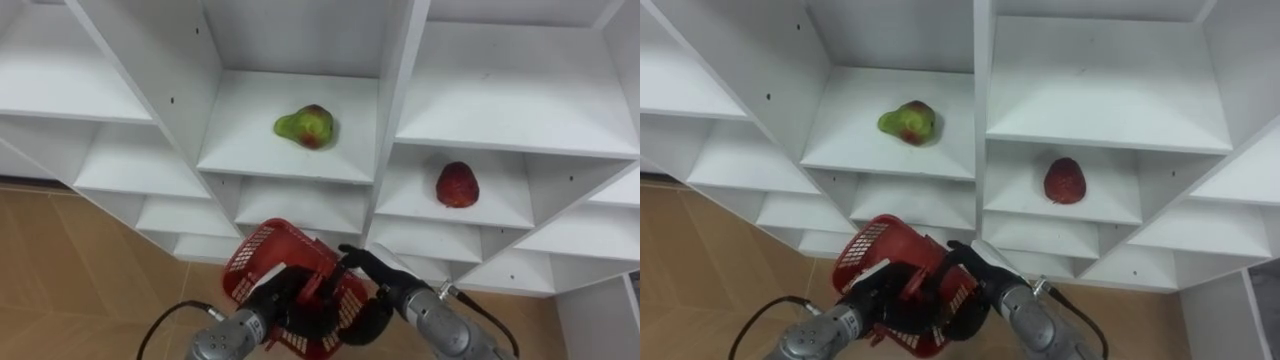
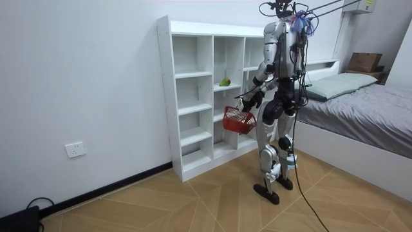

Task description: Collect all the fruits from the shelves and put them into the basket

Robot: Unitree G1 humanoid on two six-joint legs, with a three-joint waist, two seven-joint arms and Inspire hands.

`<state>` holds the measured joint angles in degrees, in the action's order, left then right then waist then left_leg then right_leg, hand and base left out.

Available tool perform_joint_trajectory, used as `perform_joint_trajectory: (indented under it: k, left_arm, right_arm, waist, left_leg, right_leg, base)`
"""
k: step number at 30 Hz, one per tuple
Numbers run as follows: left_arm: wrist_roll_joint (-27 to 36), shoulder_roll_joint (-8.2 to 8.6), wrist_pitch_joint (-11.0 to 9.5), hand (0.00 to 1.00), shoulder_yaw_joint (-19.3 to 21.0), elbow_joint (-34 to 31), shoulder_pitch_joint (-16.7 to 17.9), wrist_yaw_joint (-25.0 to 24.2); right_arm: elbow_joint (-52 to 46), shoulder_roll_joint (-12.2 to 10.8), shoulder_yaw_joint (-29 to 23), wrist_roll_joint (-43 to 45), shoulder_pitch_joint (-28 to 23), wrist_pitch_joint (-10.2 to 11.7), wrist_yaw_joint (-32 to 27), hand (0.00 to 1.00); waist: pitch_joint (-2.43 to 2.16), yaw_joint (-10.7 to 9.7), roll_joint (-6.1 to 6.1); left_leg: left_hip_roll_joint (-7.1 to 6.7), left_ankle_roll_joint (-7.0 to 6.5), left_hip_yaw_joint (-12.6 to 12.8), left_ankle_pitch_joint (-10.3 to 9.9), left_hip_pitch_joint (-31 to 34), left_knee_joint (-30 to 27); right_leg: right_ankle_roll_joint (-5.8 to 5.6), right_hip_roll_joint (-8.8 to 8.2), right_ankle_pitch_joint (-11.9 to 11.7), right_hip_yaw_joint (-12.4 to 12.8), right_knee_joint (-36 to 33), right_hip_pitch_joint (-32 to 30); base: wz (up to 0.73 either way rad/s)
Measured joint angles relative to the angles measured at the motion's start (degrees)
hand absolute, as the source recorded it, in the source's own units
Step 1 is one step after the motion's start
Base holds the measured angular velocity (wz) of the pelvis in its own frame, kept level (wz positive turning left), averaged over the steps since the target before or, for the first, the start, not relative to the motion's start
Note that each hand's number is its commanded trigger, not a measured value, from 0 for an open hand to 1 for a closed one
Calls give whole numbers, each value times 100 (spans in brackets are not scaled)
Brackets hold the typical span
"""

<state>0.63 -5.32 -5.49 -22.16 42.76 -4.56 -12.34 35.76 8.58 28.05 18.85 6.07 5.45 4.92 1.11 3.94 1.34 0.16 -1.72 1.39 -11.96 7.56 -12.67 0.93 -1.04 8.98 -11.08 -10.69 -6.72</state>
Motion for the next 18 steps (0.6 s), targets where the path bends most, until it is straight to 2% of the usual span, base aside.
perform_joint_trajectory:
  k: [4, 18]
  left_arm:
    - [2, 5, 0, 100, -14, 0, -1, 0]
    - [217, 3, 0, 100, -64, 45, -4, 45]
  right_arm:
    - [31, 1, -1, -87, -4, 0, -15, 0]
    - [46, -4, -9, -93, -8, 0, -102, 0]
  waist:
    - [12, -65, -19]
    - [14, -62, -22]
  left_leg:
    - [1, 0, 9, 0, -9, 0]
    - [2, 0, 31, 0, -23, -1]
  right_leg:
    - [0, 2, 0, 3, -3, 3]
    - [0, 2, 0, 2, -5, 7]
  base:
    - [-1]
    - [0]
